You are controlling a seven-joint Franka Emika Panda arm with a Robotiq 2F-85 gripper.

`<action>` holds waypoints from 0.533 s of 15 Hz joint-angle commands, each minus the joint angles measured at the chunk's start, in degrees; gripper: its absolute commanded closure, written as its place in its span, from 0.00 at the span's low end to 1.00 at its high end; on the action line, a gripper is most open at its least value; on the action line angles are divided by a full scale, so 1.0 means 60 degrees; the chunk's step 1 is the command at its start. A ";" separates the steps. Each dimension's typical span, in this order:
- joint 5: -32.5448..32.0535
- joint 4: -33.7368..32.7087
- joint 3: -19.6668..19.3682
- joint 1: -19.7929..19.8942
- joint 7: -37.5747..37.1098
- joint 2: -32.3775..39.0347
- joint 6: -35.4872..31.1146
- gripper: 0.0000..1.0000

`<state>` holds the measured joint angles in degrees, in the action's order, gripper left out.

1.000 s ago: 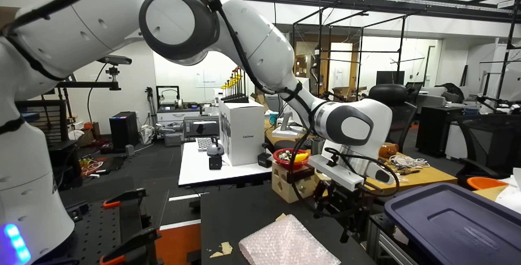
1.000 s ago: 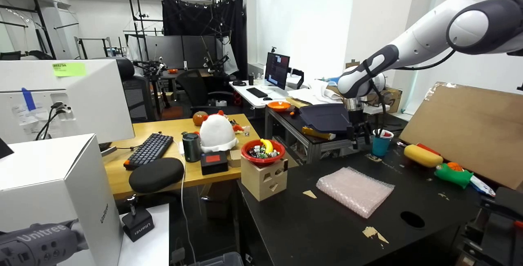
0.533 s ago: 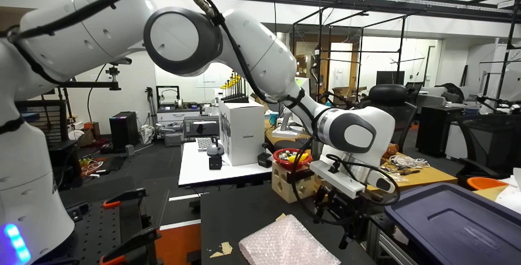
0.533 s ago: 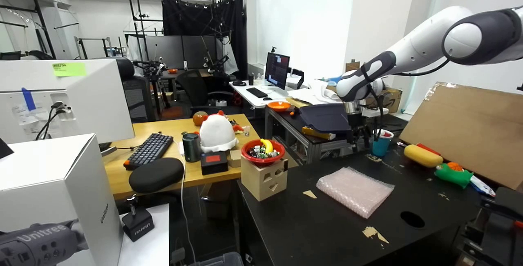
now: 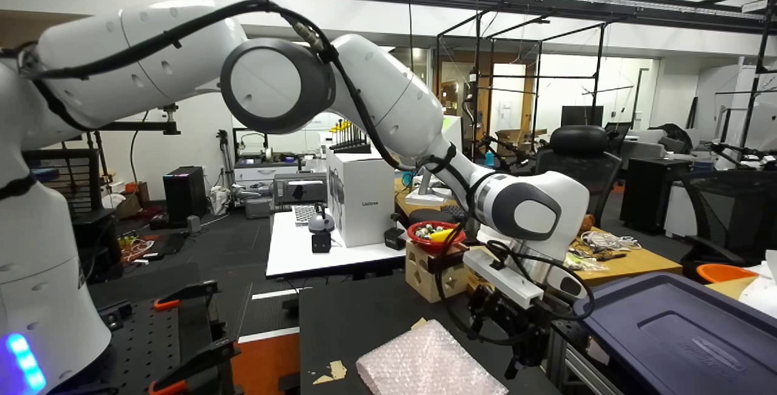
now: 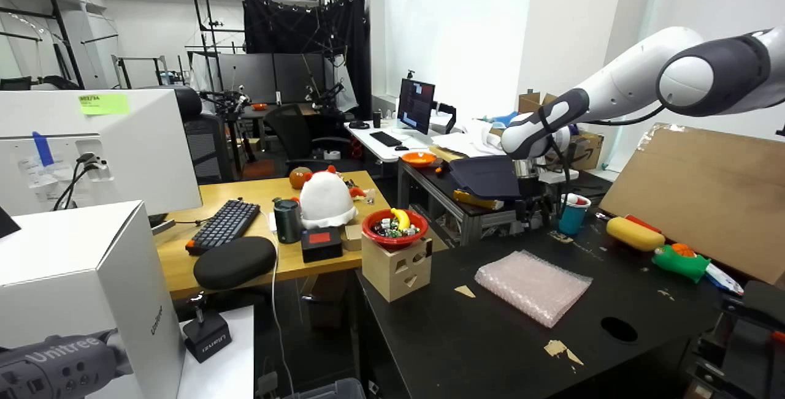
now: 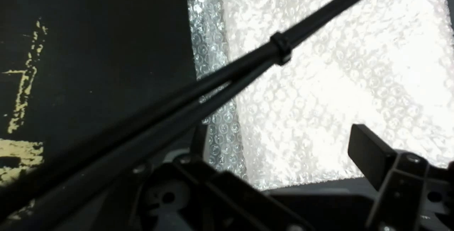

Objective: Unfold the bubble wrap

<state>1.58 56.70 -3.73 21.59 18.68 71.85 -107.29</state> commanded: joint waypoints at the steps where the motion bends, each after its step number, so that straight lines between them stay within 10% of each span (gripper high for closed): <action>1: 0.0154 -0.0852 0.0107 0.0169 -0.0108 0.0469 0.0513 0.00; 8: 0.0183 -0.1605 0.0154 0.0351 -0.0062 0.1133 0.0932 0.00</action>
<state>1.63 51.74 -3.62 22.71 18.67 75.95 -105.19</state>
